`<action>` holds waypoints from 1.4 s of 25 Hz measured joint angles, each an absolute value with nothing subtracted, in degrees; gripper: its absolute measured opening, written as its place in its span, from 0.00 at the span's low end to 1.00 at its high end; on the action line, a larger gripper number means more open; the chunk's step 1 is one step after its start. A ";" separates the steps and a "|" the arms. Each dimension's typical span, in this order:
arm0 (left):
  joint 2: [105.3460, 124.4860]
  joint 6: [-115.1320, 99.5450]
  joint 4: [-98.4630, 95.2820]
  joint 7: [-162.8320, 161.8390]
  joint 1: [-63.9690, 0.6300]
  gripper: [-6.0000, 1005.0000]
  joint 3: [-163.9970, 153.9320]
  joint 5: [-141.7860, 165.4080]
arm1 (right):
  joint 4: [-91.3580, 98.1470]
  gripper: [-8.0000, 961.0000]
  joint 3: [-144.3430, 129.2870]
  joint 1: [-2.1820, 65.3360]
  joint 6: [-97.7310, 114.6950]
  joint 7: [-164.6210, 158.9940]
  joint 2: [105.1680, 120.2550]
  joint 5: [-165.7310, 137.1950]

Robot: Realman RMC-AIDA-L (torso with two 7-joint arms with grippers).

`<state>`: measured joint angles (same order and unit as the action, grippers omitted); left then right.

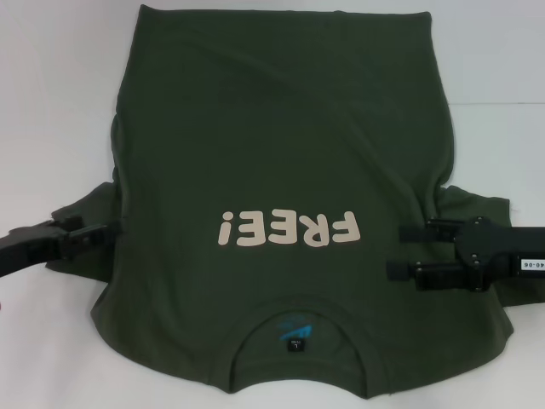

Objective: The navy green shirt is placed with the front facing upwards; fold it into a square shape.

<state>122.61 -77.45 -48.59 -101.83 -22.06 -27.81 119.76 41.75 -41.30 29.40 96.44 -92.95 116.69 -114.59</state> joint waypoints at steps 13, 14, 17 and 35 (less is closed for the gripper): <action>122.61 -73.20 -48.85 -102.61 -22.13 0.88 -27.62 123.06 | 41.75 0.93 -41.30 29.41 96.86 -93.68 116.94 -114.60; 122.61 -73.03 -49.00 -102.62 -22.08 0.88 -27.59 123.08 | 41.75 0.93 -41.31 29.39 96.86 -93.68 116.96 -114.60; 122.60 -72.74 -49.31 -102.63 -21.97 0.88 -27.38 123.15 | 41.75 0.93 -41.27 29.32 96.86 -93.74 116.95 -114.60; 122.98 -67.42 -48.44 -103.35 -23.39 0.88 -28.44 127.68 | 41.75 0.93 -40.82 29.88 96.55 -94.10 117.02 -114.60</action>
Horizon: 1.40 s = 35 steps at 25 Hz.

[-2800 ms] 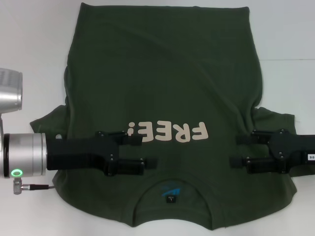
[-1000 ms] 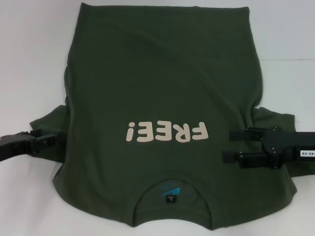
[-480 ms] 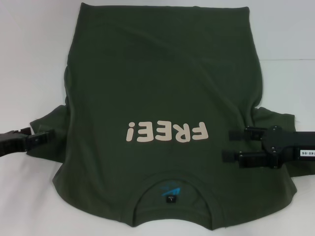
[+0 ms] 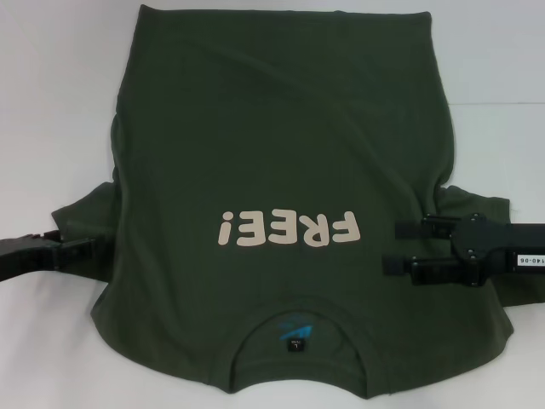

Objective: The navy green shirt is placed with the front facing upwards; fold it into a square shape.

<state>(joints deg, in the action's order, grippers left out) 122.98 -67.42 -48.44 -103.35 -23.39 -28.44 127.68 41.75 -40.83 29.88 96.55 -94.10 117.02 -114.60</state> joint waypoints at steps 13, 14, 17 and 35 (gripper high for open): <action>122.80 -66.61 -47.79 -103.32 -24.08 0.88 -29.29 127.78 | 41.74 0.93 -40.78 30.01 96.42 -94.39 116.96 -114.60; 122.73 -66.61 -47.84 -103.33 -24.08 0.88 -29.27 127.78 | 41.75 0.93 -40.78 30.00 96.41 -94.39 116.96 -114.60; 122.64 -66.61 -47.92 -103.34 -23.98 0.88 -29.19 127.96 | 41.75 0.93 -40.78 29.96 96.41 -94.39 116.98 -114.60; 122.91 -66.00 -49.40 -102.89 -24.39 0.88 -29.87 129.12 | 41.75 0.93 -40.73 29.88 96.38 -94.39 117.04 -114.60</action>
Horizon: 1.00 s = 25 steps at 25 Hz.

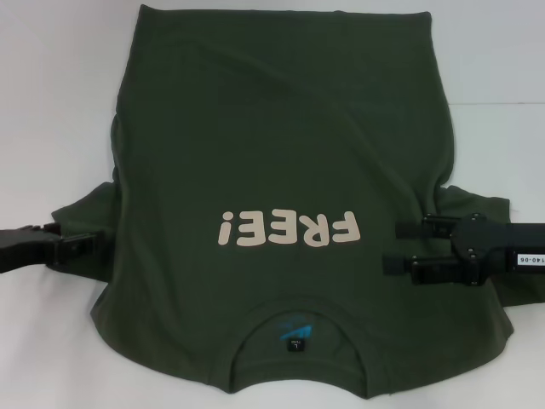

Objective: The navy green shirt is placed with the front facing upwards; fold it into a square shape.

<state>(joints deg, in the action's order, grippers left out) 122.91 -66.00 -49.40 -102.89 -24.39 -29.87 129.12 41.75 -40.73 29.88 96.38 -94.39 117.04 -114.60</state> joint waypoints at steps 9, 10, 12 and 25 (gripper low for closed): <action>123.05 -66.45 -49.37 -103.18 -24.25 0.87 -31.52 129.10 | 41.74 0.93 -40.58 29.88 96.32 -94.31 117.04 -114.60; 123.05 -66.45 -49.38 -103.18 -24.20 0.87 -31.52 129.10 | 41.75 0.93 -40.56 29.86 96.32 -94.29 117.04 -114.60; 123.05 -66.45 -49.39 -103.19 -24.13 0.86 -31.44 129.11 | 41.75 0.93 -40.53 29.80 96.32 -94.25 117.04 -114.60; 122.97 -68.75 -50.89 -103.34 -23.82 0.84 -31.55 129.28 | 41.75 0.93 -40.11 29.45 96.33 -94.08 117.19 -114.60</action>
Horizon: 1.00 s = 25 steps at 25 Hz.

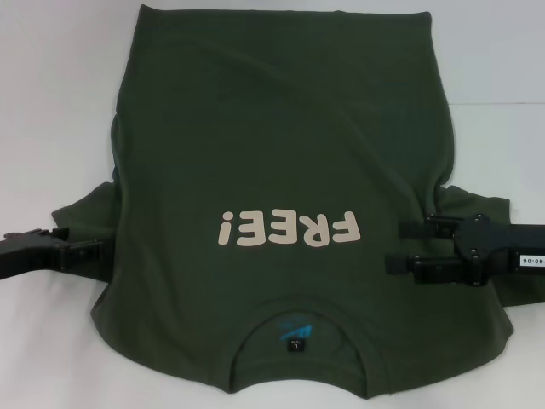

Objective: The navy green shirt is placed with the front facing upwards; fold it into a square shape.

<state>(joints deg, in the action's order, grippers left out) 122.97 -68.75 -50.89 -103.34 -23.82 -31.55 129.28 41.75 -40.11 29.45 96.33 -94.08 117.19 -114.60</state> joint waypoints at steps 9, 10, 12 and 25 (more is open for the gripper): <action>122.77 -68.49 -51.25 -104.97 -24.36 0.79 -31.55 131.70 | 41.75 0.93 -40.04 29.45 96.34 -94.03 117.21 -114.60; 122.87 -68.38 -51.67 -105.37 -24.45 0.76 -31.55 132.31 | 41.75 0.93 -40.04 29.47 96.36 -94.06 117.22 -114.60; 123.39 -68.20 -52.87 -105.84 -24.49 0.68 -31.55 133.11 | 41.75 0.93 -40.04 29.52 96.39 -94.12 117.22 -114.60; 123.84 -67.58 -54.07 -106.41 -24.92 0.27 -32.15 133.50 | 41.66 0.93 -39.99 29.36 96.32 -93.94 117.22 -114.60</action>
<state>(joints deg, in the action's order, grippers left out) 123.84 -67.58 -54.07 -106.41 -24.92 -32.15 133.50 41.66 -39.99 29.36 96.32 -93.95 117.22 -114.60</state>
